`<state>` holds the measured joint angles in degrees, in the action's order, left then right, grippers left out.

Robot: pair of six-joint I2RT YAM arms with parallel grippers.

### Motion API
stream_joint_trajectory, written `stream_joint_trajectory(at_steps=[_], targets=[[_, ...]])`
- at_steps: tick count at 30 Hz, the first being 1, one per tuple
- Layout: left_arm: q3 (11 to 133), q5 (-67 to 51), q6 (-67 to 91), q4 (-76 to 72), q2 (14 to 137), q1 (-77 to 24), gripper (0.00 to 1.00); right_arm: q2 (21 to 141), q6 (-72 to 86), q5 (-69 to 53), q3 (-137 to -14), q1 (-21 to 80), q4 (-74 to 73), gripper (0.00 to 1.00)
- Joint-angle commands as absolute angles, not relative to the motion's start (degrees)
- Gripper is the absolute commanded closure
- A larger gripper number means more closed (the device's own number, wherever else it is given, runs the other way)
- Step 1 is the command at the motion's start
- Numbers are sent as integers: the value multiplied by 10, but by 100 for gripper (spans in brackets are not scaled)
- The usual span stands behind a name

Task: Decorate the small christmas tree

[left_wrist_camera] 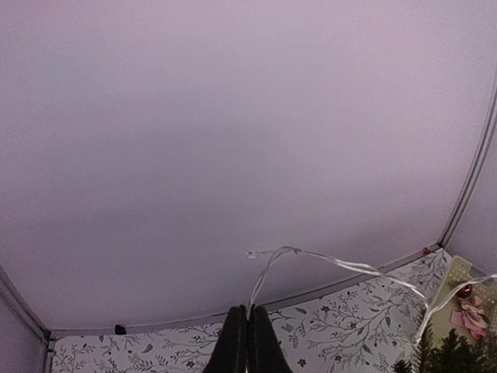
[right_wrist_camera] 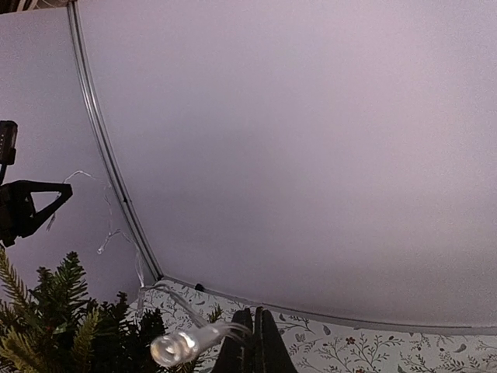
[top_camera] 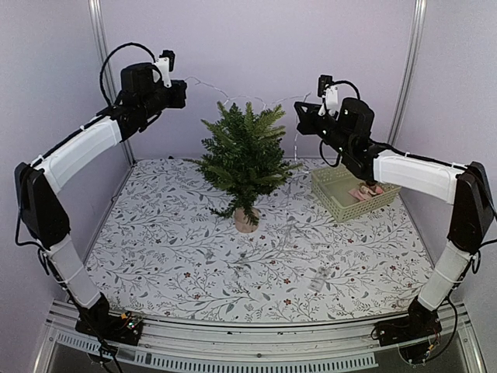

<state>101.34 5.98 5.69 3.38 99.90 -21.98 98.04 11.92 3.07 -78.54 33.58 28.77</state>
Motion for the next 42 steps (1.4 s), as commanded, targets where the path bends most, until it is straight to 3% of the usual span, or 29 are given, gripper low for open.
stream_joint_trajectory(at_steps=[1, 11, 27, 42], targets=[[942, 72, 43, 33, 936, -225, 100, 985, 121, 10, -783, 334, 254, 100], [859, 62, -18, 105, 797, -311, 100, 931, 106, -73, -723, 335, 240, 100], [886, 24, -16, 227, 776, -489, 100, 891, 82, -102, -712, 335, 220, 100], [783, -14, 51, 195, 793, -496, 100, 892, 63, -108, -736, 335, 208, 100]])
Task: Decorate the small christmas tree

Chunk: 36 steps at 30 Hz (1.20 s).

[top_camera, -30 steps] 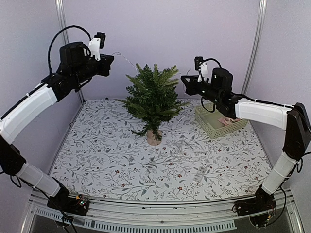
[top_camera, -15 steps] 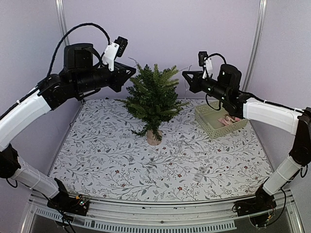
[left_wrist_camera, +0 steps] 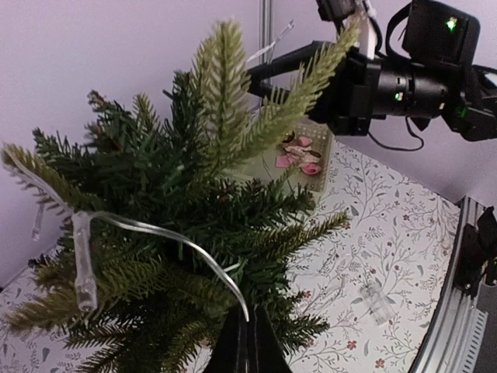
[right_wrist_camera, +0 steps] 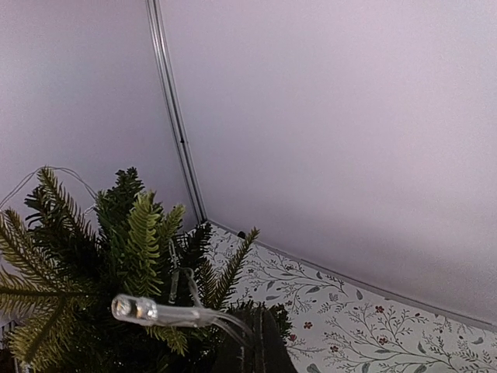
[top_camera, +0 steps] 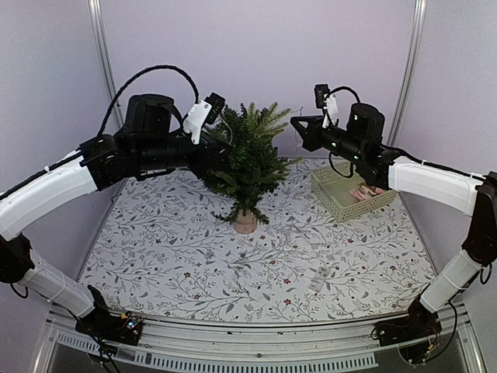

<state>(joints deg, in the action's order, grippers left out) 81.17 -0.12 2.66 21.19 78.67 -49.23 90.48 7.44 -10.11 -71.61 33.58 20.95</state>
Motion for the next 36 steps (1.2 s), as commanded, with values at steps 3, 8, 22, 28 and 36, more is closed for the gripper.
stream_joint_trajectory(at_steps=[3, 8, 22, 28, 36], targets=[[762, -19, 59, 184, 790, -492, 100, 893, 61, -109, -736, 335, 208, 100], [739, -60, 74, 163, 789, -471, 100, 895, 61, -116, -735, 335, 208, 100], [741, -110, 56, 152, 741, -454, 73, 896, 60, -128, -731, 335, 208, 100], [745, -83, 21, 212, 706, -452, 52, 898, 60, -127, -731, 335, 208, 100], [744, -65, -24, 254, 628, -410, 46, 902, 58, -127, -730, 335, 210, 100]])
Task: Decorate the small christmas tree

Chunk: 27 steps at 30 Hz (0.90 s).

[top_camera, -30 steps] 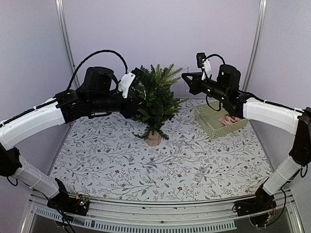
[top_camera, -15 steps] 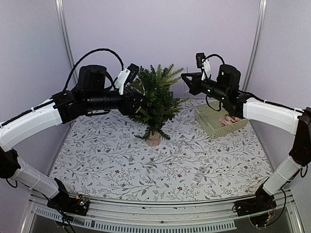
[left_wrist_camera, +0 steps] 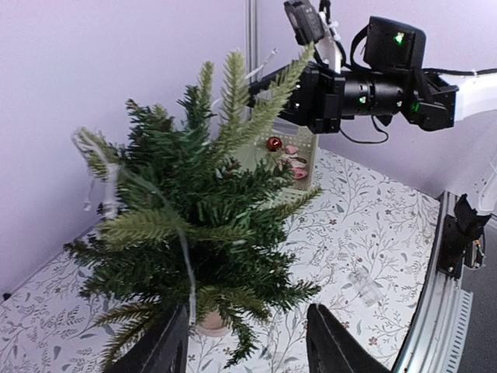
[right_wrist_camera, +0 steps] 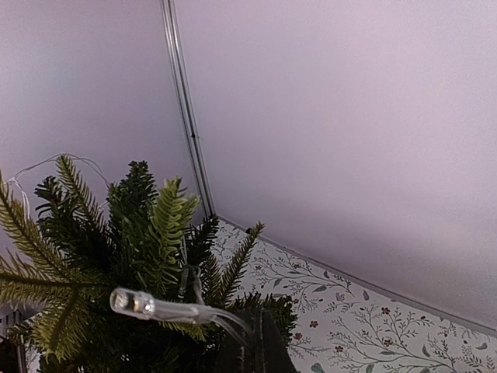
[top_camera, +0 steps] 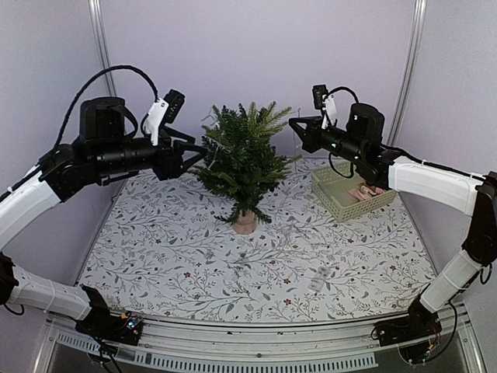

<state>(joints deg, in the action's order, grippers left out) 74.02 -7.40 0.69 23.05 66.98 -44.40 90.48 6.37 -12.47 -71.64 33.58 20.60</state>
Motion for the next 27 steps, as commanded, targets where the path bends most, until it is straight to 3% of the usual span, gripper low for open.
stream_joint_trajectory(at_steps=[1, 10, 18, 27], targets=[[743, -73, -27, 247, 618, -397, 46, 903, 59, -126, -730, 335, 210, 100], [804, -127, -36, 214, 667, -351, 59, 904, 59, -129, -731, 335, 213, 100], [865, -152, -37, 233, 737, -351, 58, 903, 61, -129, -732, 335, 213, 100], [860, -127, -25, 226, 752, -344, 74, 902, 62, -131, -731, 335, 213, 100]])
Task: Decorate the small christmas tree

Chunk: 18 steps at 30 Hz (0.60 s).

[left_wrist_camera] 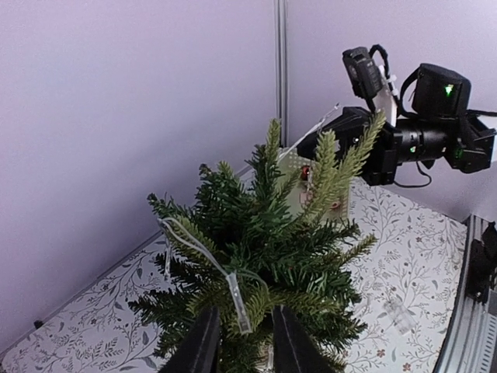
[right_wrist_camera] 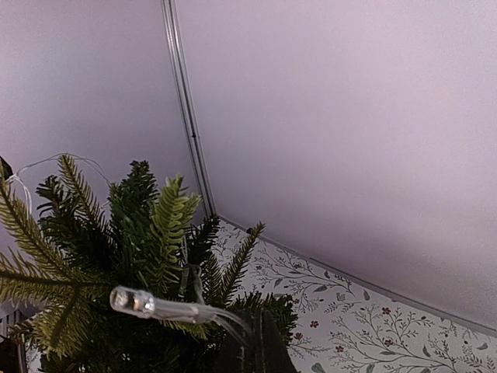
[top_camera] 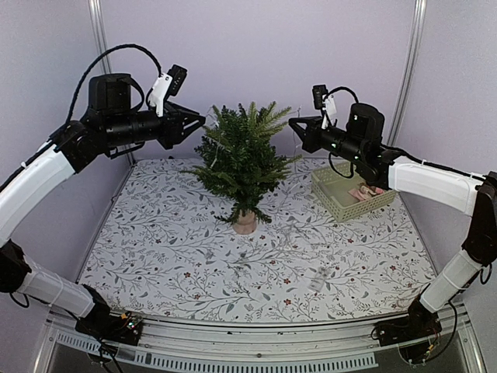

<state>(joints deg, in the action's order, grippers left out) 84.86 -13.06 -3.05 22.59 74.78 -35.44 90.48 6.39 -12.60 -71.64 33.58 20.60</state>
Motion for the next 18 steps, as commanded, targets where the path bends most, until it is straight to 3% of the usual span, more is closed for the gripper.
stream_joint_trajectory(at_steps=[1, 7, 18], targets=[[859, -128, -23, 225, 753, -343, 78, 902, 62, -131, -731, 335, 213, 100], [852, -143, -11, 215, 752, -334, 100, 901, 62, -131, -729, 335, 215, 100], [800, -164, 60, 218, 708, -265, 100, 904, 65, -138, -726, 335, 224, 100]])
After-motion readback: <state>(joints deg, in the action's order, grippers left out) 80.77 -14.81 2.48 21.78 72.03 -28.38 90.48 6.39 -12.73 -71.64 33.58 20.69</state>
